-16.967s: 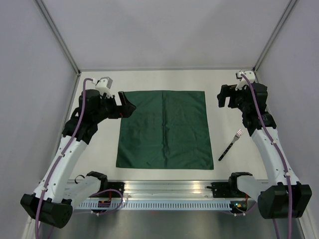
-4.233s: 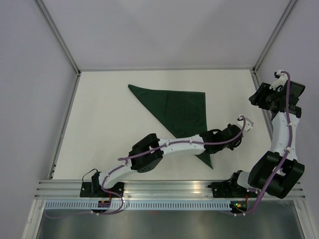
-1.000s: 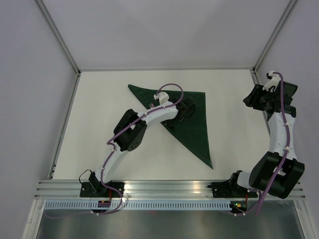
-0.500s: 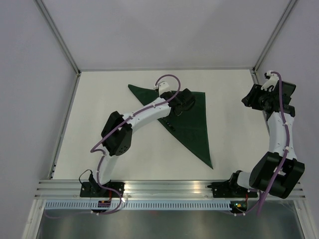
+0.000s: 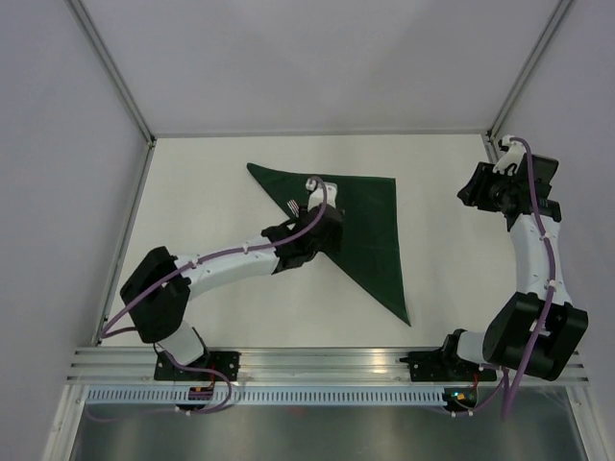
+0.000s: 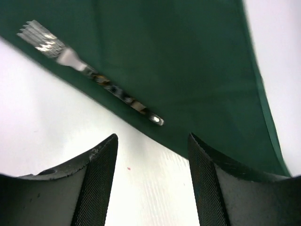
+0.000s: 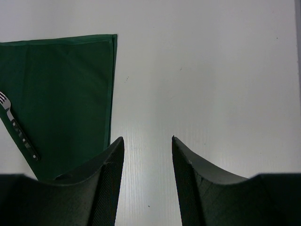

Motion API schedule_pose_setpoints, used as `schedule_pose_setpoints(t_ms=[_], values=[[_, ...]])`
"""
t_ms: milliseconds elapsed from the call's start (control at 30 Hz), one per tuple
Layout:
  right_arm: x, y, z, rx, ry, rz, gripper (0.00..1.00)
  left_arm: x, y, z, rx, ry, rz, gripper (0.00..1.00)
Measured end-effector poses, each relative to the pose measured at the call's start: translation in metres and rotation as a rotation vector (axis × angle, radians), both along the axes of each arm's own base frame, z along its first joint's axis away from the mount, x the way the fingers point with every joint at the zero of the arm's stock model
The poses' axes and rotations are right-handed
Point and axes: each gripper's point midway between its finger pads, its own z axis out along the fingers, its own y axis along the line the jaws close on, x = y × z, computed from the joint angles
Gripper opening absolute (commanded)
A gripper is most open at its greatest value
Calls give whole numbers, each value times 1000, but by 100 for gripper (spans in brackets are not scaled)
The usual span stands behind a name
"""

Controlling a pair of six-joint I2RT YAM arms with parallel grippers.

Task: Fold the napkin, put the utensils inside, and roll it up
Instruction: Fold the napkin at the center of the board.

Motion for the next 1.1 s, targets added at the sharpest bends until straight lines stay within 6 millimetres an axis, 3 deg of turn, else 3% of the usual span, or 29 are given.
schedule_pose_setpoints(t_ms=[133,267,400,533,767,1100], values=[[2,2,-6,-3,18,3,51,-48,-47,-9,66,-101,-321,67],[3,3,-9,-17,24,11,51,-108,-108,4,58,-242,-614,68],[3,3,-10,-33,26,15,51,-143,-140,5,28,-326,-756,70],[3,2,-11,-39,29,11,51,-167,-149,-16,49,-420,-860,74],[3,0,-11,-48,30,7,51,-218,-138,-61,107,-626,-1098,77],[3,-2,-12,-56,32,0,51,-218,-171,-64,161,-829,-1156,73]])
